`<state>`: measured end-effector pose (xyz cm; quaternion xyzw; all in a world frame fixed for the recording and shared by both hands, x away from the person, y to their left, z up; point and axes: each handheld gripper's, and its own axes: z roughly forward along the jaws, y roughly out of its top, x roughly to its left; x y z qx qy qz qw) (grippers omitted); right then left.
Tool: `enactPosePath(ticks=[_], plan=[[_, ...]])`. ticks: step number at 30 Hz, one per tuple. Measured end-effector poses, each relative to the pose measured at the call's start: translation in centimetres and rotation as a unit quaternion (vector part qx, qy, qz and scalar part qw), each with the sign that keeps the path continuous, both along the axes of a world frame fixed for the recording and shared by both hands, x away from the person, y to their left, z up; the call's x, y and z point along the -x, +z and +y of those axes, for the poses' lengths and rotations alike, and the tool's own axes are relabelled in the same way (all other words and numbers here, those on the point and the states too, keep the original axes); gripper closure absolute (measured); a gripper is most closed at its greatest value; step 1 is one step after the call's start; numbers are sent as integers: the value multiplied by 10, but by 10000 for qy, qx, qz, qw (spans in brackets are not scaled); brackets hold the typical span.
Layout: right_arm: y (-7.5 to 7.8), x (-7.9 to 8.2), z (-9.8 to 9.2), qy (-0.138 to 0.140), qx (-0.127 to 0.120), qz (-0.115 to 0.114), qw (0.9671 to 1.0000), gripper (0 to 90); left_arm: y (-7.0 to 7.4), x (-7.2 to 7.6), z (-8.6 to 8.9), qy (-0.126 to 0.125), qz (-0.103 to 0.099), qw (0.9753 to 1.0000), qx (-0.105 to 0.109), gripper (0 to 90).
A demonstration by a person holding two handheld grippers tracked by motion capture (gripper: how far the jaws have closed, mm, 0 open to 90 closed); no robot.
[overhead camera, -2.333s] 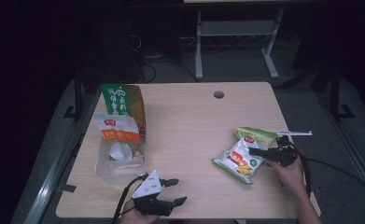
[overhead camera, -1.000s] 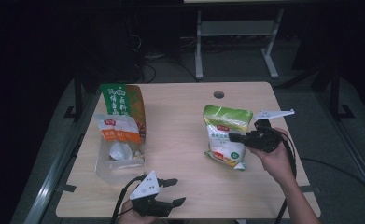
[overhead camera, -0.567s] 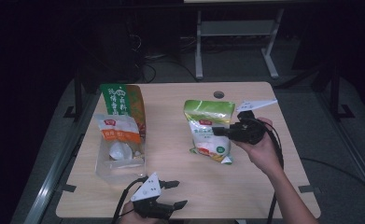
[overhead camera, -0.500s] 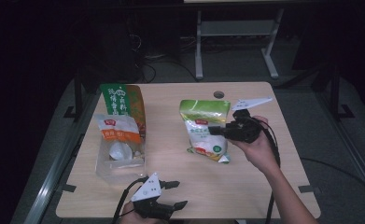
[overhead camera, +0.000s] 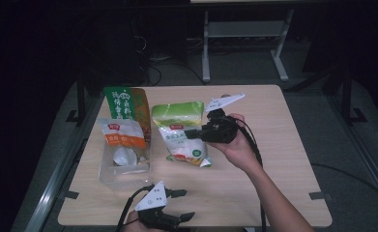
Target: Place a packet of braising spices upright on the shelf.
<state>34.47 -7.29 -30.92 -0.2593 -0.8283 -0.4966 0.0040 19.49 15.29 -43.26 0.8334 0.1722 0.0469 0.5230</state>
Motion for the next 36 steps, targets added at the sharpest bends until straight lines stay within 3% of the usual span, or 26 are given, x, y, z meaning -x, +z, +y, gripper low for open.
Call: enactPosePath(ticks=[18, 36], plan=[[15, 4, 47, 538, -314, -108, 9980, 883, -1, 3, -4, -108, -5, 9999, -36, 306], [9, -1, 105, 1015, -557, -81, 9932, 883, 1, 4, -3, -169, -31, 9998, 26, 295]])
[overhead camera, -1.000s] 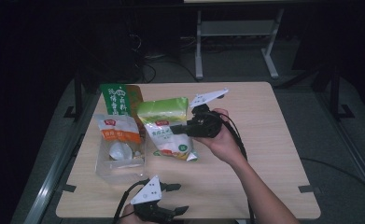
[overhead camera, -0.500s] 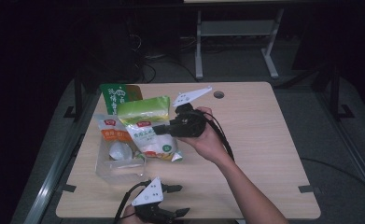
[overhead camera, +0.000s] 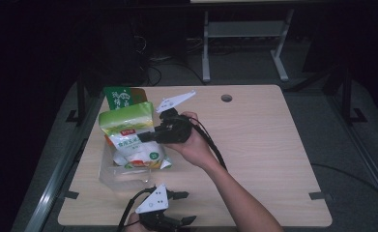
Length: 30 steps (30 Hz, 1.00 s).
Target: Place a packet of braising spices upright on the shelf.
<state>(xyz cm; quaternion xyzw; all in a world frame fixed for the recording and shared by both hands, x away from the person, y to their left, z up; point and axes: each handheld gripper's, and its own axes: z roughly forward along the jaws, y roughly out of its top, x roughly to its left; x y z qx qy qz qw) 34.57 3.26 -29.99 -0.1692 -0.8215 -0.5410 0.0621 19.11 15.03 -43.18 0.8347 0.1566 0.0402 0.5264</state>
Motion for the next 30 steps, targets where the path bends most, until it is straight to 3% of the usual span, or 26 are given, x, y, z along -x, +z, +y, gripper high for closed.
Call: enactPosePath(ticks=[17, 30], plan=[[-26, -2, 64, 430, 165, 195, 9988, 884, -1, 0, 1, -46, -37, 10000, 28, 293], [-50, -6, 83, 472, 253, 381, 9978, 883, -1, -2, 4, -47, -63, 10000, 51, 288]])
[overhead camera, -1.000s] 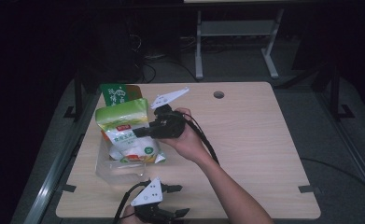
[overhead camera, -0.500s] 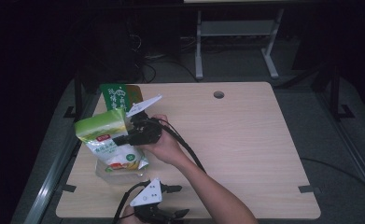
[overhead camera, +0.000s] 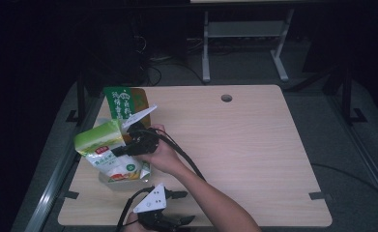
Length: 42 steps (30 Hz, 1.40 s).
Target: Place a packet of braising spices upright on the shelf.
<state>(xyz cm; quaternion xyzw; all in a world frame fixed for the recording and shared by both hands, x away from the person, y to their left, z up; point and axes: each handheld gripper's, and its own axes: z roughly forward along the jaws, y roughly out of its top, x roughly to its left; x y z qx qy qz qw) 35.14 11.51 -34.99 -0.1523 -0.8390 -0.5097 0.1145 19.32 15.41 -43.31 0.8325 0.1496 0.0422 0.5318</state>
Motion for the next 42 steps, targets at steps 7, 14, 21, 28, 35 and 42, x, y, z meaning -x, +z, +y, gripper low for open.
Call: enactPosePath(ticks=[7, 14, 21, 28, 35, 42], plan=[[-16, 1, 3, -31, 149, -2, 9999, 881, 0, 0, 0, 18, 7, 10000, -1, 285], [-15, 2, 0, -14, 138, -117, 9998, 823, 0, 0, 0, 23, -6, 10000, -5, 285], [-15, 3, -6, -67, 351, -261, 9990, 849, 0, 0, 1, 65, 36, 10000, -3, 284], [-23, 4, -12, -63, 484, -180, 9986, 864, 0, 0, 0, 57, 45, 10000, -20, 284], [-26, 4, -18, -75, 363, -102, 9993, 824, -1, 0, -1, 48, 47, 10000, -51, 284], [-24, 4, -22, -81, 398, -133, 9991, 863, -1, 0, -1, 52, 53, 10000, -53, 284]])
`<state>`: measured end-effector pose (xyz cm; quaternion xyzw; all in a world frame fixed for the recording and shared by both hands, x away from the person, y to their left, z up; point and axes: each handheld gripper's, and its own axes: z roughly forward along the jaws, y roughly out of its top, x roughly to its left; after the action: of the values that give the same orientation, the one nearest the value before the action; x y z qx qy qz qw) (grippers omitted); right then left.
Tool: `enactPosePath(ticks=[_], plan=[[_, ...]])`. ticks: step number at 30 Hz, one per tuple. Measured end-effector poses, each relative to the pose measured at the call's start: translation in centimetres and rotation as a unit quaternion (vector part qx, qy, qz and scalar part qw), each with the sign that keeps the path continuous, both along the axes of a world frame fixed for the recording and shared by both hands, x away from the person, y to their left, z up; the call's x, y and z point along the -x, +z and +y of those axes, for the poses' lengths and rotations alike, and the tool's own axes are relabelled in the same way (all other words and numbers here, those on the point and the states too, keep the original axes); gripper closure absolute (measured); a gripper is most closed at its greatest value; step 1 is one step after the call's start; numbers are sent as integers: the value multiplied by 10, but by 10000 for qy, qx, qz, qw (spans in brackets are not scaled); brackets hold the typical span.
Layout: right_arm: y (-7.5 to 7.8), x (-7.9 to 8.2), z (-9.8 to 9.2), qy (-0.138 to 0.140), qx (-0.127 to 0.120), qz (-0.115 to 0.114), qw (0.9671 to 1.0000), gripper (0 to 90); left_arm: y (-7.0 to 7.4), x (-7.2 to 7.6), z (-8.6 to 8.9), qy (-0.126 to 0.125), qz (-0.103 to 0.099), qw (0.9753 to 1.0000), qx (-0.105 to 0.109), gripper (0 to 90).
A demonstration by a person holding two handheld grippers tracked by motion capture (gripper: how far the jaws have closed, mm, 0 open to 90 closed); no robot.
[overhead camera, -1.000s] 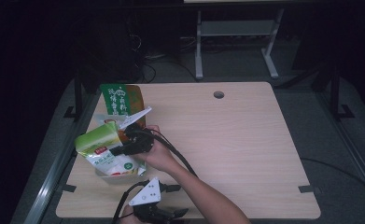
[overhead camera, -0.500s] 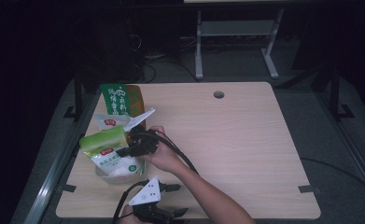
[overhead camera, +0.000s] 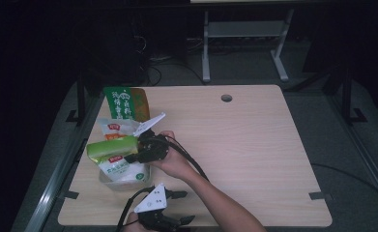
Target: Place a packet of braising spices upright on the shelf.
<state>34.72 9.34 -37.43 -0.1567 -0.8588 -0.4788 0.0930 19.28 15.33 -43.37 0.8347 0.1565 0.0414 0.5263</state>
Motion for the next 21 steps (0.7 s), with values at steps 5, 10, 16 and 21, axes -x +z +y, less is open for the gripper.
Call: enactPosePath(ticks=[5, 10, 16, 21], plan=[[-3, 0, -1, 14, 7, 38, 10000, 888, -1, -1, 0, 9, 2, 10000, -32, 284], [-3, 0, -3, 20, 6, 44, 10000, 858, -1, -1, 0, 31, 24, 10000, -42, 285], [-1, -1, -11, 58, -161, 104, 9998, 769, -1, -3, 1, 97, 32, 9999, -60, 278], [1, -2, -18, 97, -258, 132, 9995, 725, -2, -5, 2, 190, 47, 9998, -75, 272]])
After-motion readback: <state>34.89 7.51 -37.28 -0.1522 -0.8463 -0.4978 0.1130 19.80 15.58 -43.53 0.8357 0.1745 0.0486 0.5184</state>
